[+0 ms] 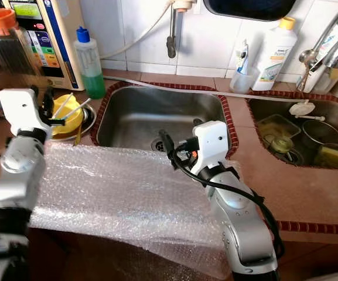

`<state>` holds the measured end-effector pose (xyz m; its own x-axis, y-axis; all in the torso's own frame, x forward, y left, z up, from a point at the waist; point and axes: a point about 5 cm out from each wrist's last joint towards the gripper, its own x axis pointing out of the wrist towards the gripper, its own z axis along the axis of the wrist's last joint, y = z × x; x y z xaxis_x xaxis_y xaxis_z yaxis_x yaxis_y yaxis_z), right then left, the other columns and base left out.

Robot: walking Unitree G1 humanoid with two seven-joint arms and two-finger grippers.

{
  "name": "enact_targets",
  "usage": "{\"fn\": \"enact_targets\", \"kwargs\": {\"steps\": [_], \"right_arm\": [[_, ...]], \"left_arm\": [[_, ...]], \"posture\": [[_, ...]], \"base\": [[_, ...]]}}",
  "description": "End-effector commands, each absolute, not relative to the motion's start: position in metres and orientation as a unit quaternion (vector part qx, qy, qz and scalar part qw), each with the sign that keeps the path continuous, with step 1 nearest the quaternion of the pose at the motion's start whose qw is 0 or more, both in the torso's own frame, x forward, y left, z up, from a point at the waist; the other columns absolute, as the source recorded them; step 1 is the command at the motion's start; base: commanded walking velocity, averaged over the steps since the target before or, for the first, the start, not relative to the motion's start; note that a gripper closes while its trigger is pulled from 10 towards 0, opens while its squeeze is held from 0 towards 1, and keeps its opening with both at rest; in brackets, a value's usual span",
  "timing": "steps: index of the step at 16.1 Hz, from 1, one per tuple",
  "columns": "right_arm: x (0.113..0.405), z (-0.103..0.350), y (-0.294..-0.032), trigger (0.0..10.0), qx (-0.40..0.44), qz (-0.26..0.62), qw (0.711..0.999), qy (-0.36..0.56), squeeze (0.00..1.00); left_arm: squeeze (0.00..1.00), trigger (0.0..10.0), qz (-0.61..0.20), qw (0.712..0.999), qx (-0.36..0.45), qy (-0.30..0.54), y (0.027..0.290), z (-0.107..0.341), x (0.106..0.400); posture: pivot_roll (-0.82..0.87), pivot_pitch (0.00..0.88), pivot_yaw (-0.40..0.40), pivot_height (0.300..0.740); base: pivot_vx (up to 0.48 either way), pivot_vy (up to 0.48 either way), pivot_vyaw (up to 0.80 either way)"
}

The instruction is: Kitchen organization

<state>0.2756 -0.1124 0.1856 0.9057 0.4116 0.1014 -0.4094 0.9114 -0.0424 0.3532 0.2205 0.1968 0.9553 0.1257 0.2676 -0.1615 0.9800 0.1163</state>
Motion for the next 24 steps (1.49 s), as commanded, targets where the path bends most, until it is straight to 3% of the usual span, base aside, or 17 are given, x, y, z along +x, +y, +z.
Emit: {"fn": "enact_targets", "kwargs": {"steps": [1,13,17,24], "right_arm": [[0.276,0.187,-0.112,10.0,-0.012,0.213,0.975,-0.059,0.0],[0.273,0.187,-0.113,10.0,-0.019,0.212,0.975,-0.056,0.0],[0.273,0.187,-0.114,10.0,-0.019,0.213,0.975,-0.055,0.0],[0.256,0.182,-0.095,10.0,-0.002,0.308,0.951,-0.039,0.0]], "left_arm": [[1.0,10.0,0.062,0.988,0.063,-0.123,0.22,0.199,0.357],[1.0,10.0,-0.018,0.996,0.076,-0.039,0.219,0.178,0.367],[1.0,10.0,-0.012,0.996,0.09,-0.015,0.223,0.172,0.368],[1.0,10.0,-0.016,0.992,0.12,0.025,0.23,0.164,0.37]], "posture": [[-0.02,0.042,-0.016,0.74],[-0.03,0.055,-0.019,0.74],[-0.04,0.056,-0.016,0.74],[-0.04,0.055,-0.016,0.74]], "base": [[0.0,0.0,0.0],[0.0,0.0,0.0],[0.0,0.0,0.0],[0.0,0.0,0.0]]}}
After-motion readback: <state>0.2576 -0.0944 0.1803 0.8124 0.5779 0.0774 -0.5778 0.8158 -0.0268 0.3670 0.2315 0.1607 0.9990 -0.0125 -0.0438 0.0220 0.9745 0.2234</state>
